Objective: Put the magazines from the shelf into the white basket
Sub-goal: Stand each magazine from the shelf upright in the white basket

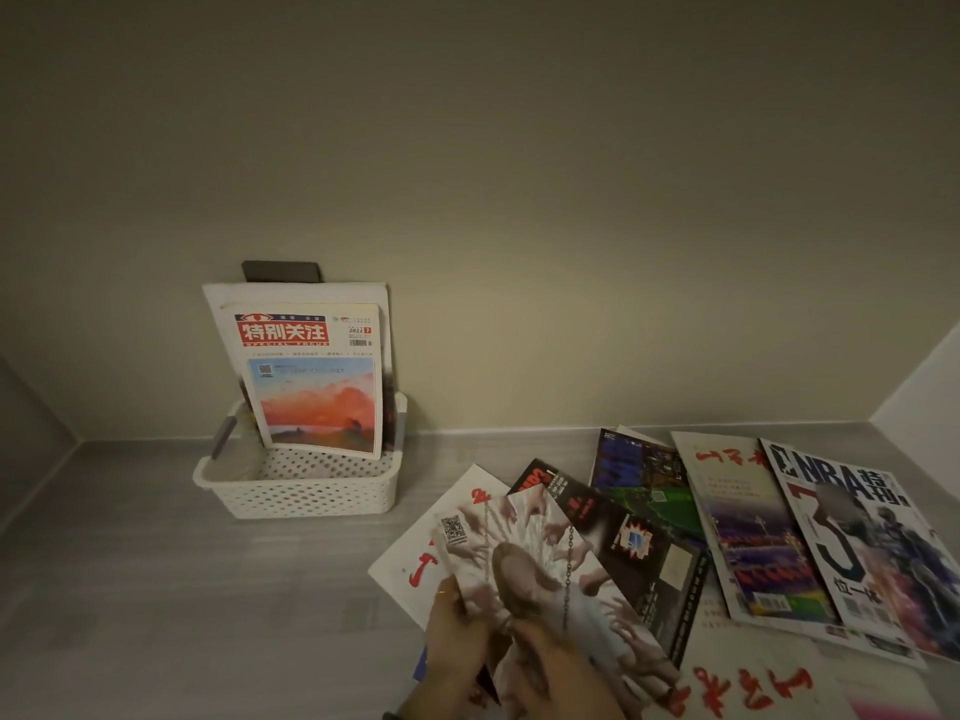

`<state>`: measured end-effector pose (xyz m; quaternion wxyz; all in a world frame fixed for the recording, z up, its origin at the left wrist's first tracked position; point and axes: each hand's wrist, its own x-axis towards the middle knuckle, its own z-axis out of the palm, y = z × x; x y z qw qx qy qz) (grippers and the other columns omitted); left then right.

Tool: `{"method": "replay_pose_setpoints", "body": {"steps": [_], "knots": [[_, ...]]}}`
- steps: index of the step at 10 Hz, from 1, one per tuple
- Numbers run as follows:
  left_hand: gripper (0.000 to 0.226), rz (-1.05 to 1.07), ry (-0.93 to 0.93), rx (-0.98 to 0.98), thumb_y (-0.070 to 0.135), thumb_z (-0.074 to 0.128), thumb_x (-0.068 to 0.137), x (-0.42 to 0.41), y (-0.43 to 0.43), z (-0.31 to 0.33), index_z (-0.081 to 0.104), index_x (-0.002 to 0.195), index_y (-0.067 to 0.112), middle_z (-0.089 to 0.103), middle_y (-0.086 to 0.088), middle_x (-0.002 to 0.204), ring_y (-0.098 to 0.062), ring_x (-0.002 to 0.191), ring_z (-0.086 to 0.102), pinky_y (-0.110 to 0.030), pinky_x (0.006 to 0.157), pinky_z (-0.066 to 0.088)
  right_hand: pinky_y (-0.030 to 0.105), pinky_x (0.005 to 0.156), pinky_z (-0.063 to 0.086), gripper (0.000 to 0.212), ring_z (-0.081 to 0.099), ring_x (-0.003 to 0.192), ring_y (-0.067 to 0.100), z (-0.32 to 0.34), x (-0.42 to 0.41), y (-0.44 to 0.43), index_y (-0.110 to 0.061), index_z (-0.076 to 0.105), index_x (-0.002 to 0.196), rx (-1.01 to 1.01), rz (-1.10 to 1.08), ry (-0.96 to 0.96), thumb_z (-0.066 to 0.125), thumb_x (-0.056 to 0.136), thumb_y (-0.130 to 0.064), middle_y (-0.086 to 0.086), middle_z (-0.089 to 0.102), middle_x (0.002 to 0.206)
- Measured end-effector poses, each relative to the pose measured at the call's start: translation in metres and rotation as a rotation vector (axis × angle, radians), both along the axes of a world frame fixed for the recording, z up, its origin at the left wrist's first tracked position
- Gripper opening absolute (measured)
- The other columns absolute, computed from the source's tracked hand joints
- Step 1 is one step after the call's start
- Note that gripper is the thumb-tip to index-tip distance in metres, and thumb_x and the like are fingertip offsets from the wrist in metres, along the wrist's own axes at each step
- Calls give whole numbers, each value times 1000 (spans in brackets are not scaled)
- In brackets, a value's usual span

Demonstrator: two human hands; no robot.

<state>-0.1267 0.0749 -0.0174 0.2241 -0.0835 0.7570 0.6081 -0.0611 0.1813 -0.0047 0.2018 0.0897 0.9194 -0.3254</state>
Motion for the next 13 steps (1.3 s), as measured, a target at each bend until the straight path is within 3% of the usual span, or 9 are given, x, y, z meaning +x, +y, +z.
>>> {"method": "replay_pose_setpoints", "body": {"steps": [2, 3, 5, 6, 7, 9, 10, 11, 13], "knots": [[35, 4, -51, 479, -4, 48, 87, -24, -32, 33, 50, 110, 22, 58, -7, 66, -15, 56, 58, -19, 47, 50, 36, 82, 45, 49, 54, 90, 22, -3, -10, 29, -10, 44, 123, -321, -732, 335, 65, 80, -19, 12, 53, 109], [52, -39, 41, 522, -13, 48, 84, -38, -48, 38, 49, 122, 22, 66, -12, 81, -24, 77, 63, -29, 59, 54, 35, 79, 49, 25, 58, 79, 21, 0, -25, 42, -15, 53, 99, -434, -782, 271, 68, 79, -17, 12, 61, 93], [66, -31, 193, 427, 7, 56, 86, -69, -84, 72, 25, 140, 29, 55, 4, 123, -3, 99, 61, -24, 79, 52, 36, 74, 52, 30, 67, 77, 16, 50, -46, 8, -33, 67, 67, -368, -570, 495, 64, 81, -7, -4, 73, 78], [91, -205, 271, 261, 39, 64, 77, -67, -95, 88, 0, 141, 46, 22, 23, 131, 3, 121, 25, -24, 98, 31, 12, 65, 47, 24, 62, 67, -3, 85, -62, -34, -37, 62, 67, -291, -544, 701, 61, 84, -20, -13, 68, 69], [91, -400, 226, 499, 50, 63, 66, -57, -94, 107, 3, 133, 56, 35, 28, 134, 8, 121, 43, -18, 94, 44, 4, 59, 44, 14, 60, 65, -8, 104, -68, -84, -35, 65, 82, -152, -360, 797, 57, 86, -24, -17, 64, 61], [25, 1, 205, 637, 28, 51, 86, -89, -138, 124, 57, 109, 21, 72, -7, 100, -19, 83, 69, -30, 60, 56, 7, 107, 27, 36, 32, 130, -9, 110, -85, -132, -33, 48, 128, -207, 78, 772, 46, 92, -28, -28, 34, 137], [17, 59, 170, 628, 27, 46, 91, -110, -168, 127, 56, 105, 30, 73, 5, 88, -15, 78, 66, -29, 48, 56, 11, 108, 26, 49, 19, 134, -8, 110, -104, -129, -40, 35, 132, -118, -35, 792, 54, 88, -32, -22, 18, 148], [15, 38, 242, 552, 26, 45, 92, -133, -188, 132, 56, 101, 34, 72, 10, 80, -12, 79, 64, -26, 45, 55, 2, 70, 47, 47, 54, 101, -11, 120, -135, -122, -31, 41, 121, -484, -311, 732, 64, 82, -19, -7, 51, 119], [17, 19, 451, 417, 19, 47, 92, -200, -207, 145, 63, 92, 25, 68, -1, 81, -15, 61, 61, -25, 50, 52, 42, 77, 52, 12, 64, 78, 29, 127, -212, -103, -19, 61, 89, -565, -391, 619, 57, 86, -9, 18, 70, 100]]}}
